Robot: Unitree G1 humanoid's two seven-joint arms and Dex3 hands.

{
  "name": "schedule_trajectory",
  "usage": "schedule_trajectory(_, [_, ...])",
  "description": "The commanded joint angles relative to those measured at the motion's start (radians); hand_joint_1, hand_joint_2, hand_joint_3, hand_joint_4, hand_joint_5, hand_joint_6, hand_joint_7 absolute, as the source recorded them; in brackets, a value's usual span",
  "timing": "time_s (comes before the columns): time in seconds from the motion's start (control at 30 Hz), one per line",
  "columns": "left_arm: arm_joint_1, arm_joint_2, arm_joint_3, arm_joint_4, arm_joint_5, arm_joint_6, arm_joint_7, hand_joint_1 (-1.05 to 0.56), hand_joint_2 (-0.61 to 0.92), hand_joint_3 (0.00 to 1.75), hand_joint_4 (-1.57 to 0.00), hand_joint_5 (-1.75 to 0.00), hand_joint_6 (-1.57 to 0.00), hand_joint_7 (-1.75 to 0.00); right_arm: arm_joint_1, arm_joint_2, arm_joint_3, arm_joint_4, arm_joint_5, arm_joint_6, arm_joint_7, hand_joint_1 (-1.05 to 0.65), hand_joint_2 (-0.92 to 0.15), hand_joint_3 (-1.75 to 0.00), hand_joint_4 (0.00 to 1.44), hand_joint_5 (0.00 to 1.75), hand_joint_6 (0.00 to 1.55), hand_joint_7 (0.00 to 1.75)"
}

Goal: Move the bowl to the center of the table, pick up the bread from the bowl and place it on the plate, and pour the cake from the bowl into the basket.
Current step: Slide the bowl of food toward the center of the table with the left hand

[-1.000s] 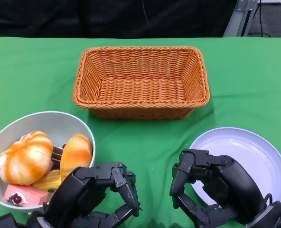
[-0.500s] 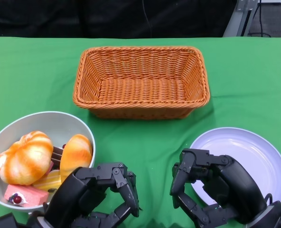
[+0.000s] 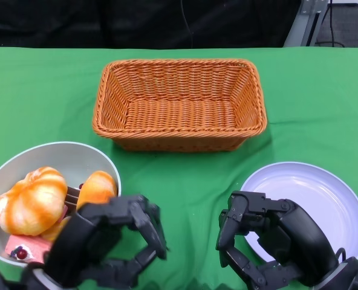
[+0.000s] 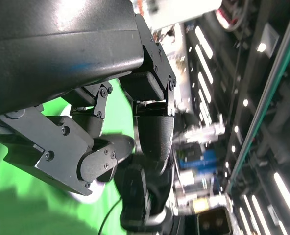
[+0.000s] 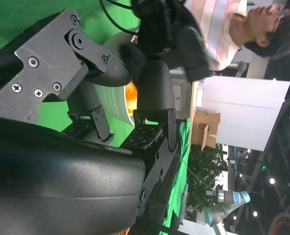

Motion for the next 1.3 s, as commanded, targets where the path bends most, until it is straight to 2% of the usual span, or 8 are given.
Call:
schedule_trajectory(0.03, [-0.023, 0.03, 0.042, -0.027, -0.029, -0.018, 0.008, -0.43, 0.9, 0.19, -0.8, -0.98, -0.94, -0.36, -0.007, -0.002, -0.008, 0.003, 0.01, -0.012, 0.001, -0.05, -0.42, -1.2, 0.77, 1.67, 0.73, 1.36])
schedule_trajectory(0.1, [-0.022, 0.039, 0.058, -0.055, -0.042, -0.012, 0.014, -0.46, 0.92, 0.15, -0.84, -0.73, -0.97, -0.13, -0.007, -0.003, -0.008, 0.002, 0.01, -0.007, 0.001, -0.06, -0.42, -1.21, 0.77, 1.66, 0.73, 1.37])
schedule_trajectory(0.17, [-0.014, 0.043, 0.076, -0.094, -0.045, -0.001, 0.036, -0.51, 0.92, 0.13, -0.88, -0.34, -0.89, -0.03, -0.009, -0.004, -0.009, 0.005, 0.01, -0.01, 0.003, -0.05, -0.42, -1.22, 0.78, 1.67, 0.73, 1.37])
schedule_trajectory(0.3, [-0.008, 0.048, 0.108, -0.147, -0.087, 0.033, 0.06, -0.55, 0.92, 0.12, -0.78, -0.1, -0.77, 0.0, -0.014, -0.001, -0.011, 0.019, 0.009, -0.021, 0.004, -0.06, -0.41, -1.21, 0.78, 1.67, 0.73, 1.39])
schedule_trajectory(0.57, [-0.09, 0.084, 0.245, -0.07, -0.125, -0.036, 0.058, -0.58, 0.92, 0.15, -0.66, -0.01, -0.63, 0.0, -0.012, 0.003, -0.009, 0.019, 0.019, -0.007, 0.007, -0.05, -0.42, -1.22, 0.78, 1.67, 0.72, 1.38])
schedule_trajectory(0.9, [-0.201, 0.135, 0.398, 0.103, -0.108, -0.066, 0.147, -0.55, 0.92, 0.13, -0.69, -0.01, -0.66, 0.0, -0.013, 0.009, -0.012, 0.029, 0.019, -0.015, 0.01, -0.05, -0.4, -1.25, 0.77, 1.68, 0.73, 1.37])
schedule_trajectory(1.03, [-0.262, 0.166, 0.449, 0.266, 0.018, -0.13, 0.252, -0.6, 0.92, 0.18, -0.66, 0.0, -0.6, 0.0, -0.012, 0.009, -0.012, 0.027, 0.013, -0.013, 0.004, -0.04, -0.38, -1.27, 0.77, 1.69, 0.73, 1.38])
schedule_trajectory(1.3, [-0.371, 0.262, 0.462, 0.609, 0.229, -0.294, 0.416, -0.59, 0.92, 0.28, -0.56, 0.0, -0.51, 0.0, -0.014, 0.01, -0.011, 0.032, 0.012, -0.021, 0.005, -0.07, -0.39, -1.25, 0.77, 1.7, 0.72, 1.39])
